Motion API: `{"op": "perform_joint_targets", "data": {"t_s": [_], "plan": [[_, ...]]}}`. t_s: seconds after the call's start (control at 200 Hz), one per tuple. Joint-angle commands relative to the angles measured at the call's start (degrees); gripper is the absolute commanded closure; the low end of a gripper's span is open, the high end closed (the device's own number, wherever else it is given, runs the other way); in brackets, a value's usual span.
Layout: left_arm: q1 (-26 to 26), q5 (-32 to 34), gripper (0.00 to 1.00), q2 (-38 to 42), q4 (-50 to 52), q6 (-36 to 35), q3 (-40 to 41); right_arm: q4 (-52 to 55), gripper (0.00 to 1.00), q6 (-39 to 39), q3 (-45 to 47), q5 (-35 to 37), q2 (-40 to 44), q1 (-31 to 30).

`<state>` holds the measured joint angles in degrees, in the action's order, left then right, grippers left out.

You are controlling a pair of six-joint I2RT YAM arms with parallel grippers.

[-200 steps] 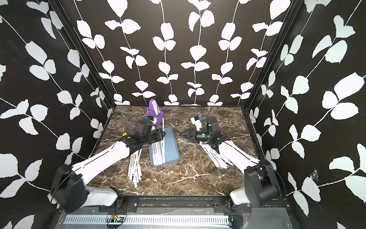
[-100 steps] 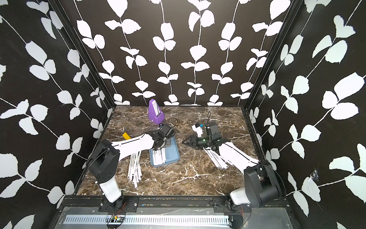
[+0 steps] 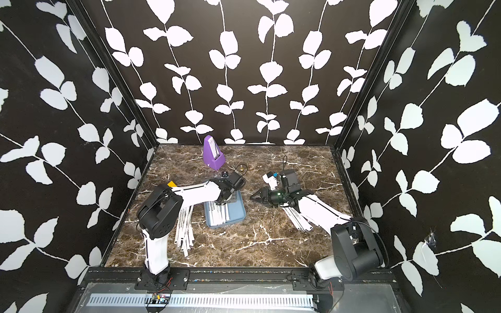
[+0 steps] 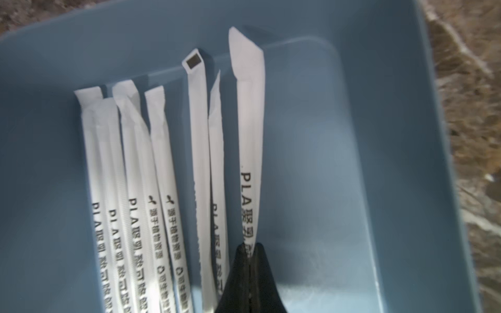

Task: Put the straws into the storage box
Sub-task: Place the straw in the storage box.

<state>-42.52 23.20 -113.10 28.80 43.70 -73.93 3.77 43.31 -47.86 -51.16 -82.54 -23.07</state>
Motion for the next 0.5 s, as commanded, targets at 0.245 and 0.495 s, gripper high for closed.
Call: {"op": "perform_joint_targets", "data": {"t_s": [0.245,0.495], "plan": [[0.8,0.0,1.00,-1.3,1.3,1.3,-2.1,-0.6,0.59,-1.3,1.0,0.2,-1.2,0.2],[1.1,-0.6,0.96,-1.2,2.3,2.2,-2.1,-0.5,0.60,-1.4,0.0,0.1,-1.9,0.2]]}}
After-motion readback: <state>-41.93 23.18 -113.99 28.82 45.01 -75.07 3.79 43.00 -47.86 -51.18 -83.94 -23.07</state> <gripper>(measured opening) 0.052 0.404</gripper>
